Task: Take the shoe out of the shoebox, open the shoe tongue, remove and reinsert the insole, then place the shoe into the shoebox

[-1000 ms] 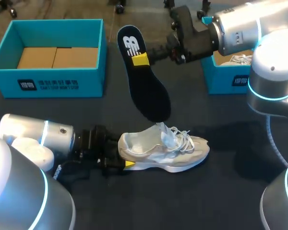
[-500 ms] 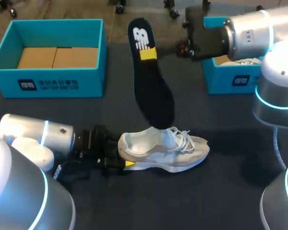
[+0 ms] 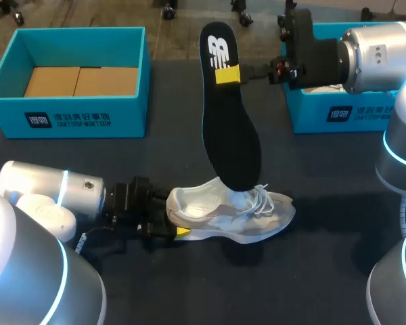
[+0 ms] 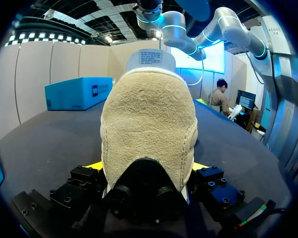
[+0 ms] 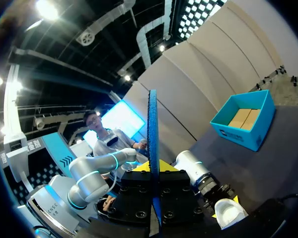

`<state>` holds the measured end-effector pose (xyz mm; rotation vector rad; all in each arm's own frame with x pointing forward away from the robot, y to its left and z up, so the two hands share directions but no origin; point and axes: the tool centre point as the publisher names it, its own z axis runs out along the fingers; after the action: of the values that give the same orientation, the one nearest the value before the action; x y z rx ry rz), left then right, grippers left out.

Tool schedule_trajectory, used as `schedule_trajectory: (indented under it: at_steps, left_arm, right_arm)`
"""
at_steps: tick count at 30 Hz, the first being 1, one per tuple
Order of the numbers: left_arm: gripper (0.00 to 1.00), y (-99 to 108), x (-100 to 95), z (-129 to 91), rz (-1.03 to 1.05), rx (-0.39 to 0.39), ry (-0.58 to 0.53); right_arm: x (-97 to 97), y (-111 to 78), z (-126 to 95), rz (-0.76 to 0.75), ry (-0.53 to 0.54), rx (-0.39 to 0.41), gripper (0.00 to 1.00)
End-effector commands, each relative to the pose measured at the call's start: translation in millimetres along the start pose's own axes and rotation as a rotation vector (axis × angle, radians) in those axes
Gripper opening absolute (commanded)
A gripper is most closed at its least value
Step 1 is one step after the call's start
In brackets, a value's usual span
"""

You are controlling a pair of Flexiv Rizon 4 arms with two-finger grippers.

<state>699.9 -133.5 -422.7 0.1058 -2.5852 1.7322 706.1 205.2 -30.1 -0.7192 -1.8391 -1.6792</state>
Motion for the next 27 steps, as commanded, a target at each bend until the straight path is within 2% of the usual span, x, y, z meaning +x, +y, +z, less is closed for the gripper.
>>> schedule_trajectory:
  at_steps: [1, 10, 18, 27]
  left_arm:
    - [0.0, 1, 1.1, 0, -0.001, -0.001, -0.002]
    - [0.0, 1, 1.1, 0, -0.001, -0.001, -0.002]
    - [0.0, 1, 1.1, 0, -0.001, -0.001, -0.002]
    - [0.0, 1, 1.1, 0, -0.001, -0.001, -0.002]
  right_arm:
    - [16.4, -13.3, 1, 0.004, -0.036, -0.021, 0.0]
    - [34.2, -28.9, 5, 0.005, -0.051, -0.028, 0.0]
    - [51.2, -39.9, -1, 0.013, -0.064, -0.03, 0.0]
    - [52.8, -41.3, -7, 0.007, -0.071, -0.02, 0.0]
